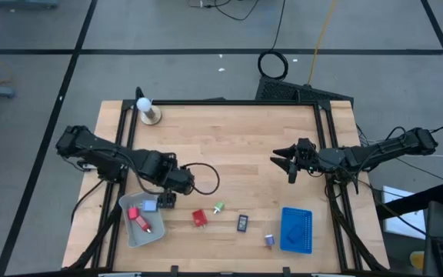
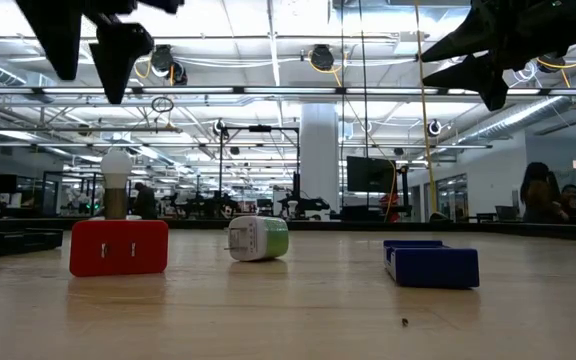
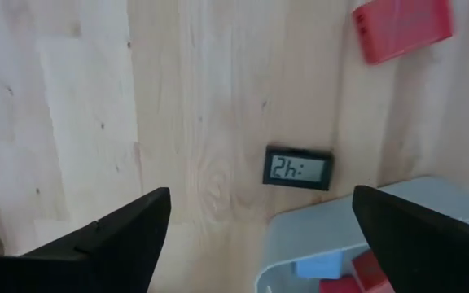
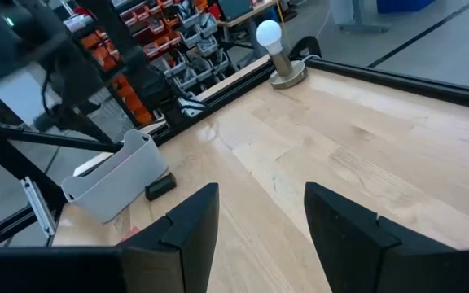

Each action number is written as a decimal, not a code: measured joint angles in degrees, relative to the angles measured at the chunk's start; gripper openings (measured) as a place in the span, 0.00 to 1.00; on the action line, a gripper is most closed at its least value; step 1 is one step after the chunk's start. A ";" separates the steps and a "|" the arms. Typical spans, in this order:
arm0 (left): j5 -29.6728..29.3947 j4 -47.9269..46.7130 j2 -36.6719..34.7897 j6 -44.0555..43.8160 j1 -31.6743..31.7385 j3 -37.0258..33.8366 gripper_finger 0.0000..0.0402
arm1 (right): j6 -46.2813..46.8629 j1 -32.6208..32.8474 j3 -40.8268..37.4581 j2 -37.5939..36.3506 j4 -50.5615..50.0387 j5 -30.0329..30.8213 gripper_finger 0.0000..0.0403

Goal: Pick & Place Office items
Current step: Put the black mini digital clock into the blue bin

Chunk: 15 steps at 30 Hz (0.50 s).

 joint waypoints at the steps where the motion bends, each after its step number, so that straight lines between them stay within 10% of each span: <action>1: -0.08 0.15 0.57 0.00 0.00 -0.69 0.98 | 0.02 0.01 0.00 0.00 -0.06 -0.02 0.43; 15: 3.37 5.98 2.81 -1.40 -0.68 -12.70 0.98 | -3.74 0.01 0.00 0.02 -3.05 -1.42 0.43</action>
